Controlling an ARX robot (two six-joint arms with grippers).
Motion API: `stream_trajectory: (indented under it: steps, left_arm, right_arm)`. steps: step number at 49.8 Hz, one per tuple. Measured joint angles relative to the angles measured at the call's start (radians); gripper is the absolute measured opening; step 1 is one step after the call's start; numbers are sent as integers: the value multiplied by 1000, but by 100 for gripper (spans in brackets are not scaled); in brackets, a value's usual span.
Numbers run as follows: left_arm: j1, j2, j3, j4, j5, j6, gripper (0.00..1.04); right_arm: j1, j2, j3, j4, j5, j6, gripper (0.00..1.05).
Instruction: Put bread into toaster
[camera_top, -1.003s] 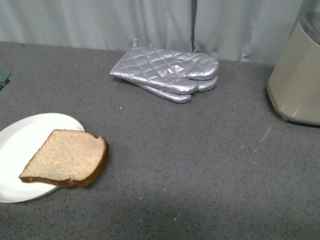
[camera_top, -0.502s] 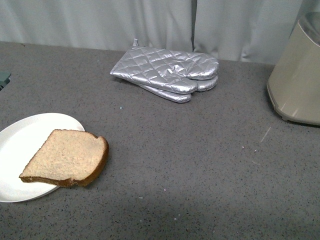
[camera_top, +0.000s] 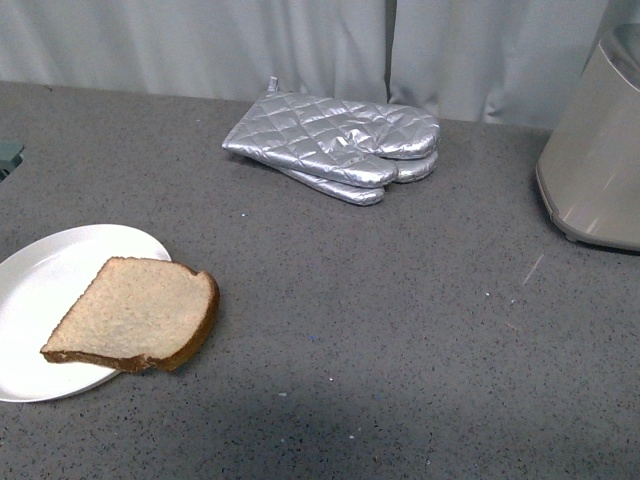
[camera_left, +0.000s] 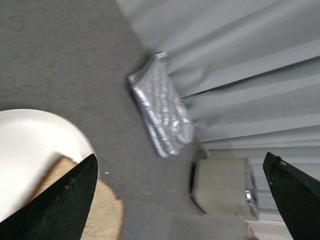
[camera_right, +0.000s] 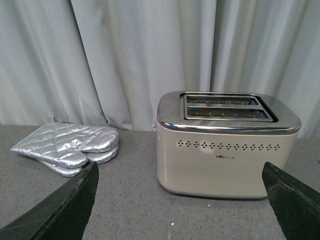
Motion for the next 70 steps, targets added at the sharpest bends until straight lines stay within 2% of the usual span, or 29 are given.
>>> stream_trajectory:
  steps: [12,28,41,57,62,68,70]
  left_arm:
    - [105,412,213,-177,-53,396,98]
    - [156,580,305,-301,-106,647,98]
    - [152,628,312,-316,-104,716,98]
    - [103,625,302,-363,-60,752,98]
    - [82,625,302,-425,-103,829,84]
    - [73,626,294,-432,-141,868,59]
    - [72,626,291,-432,-150,870,54]
  right_arm:
    - [0,0,0,0,0,0,95]
    - [0,0,0,0,0,0,95]
    - [0,0,0,0,0,0,95]
    - [0,0,0,0,0,0,95]
    - [0,0,0,0,0,0,95]
    - [0,0,0,0,0,0,95]
    - [0,0,0,0,0,0,95]
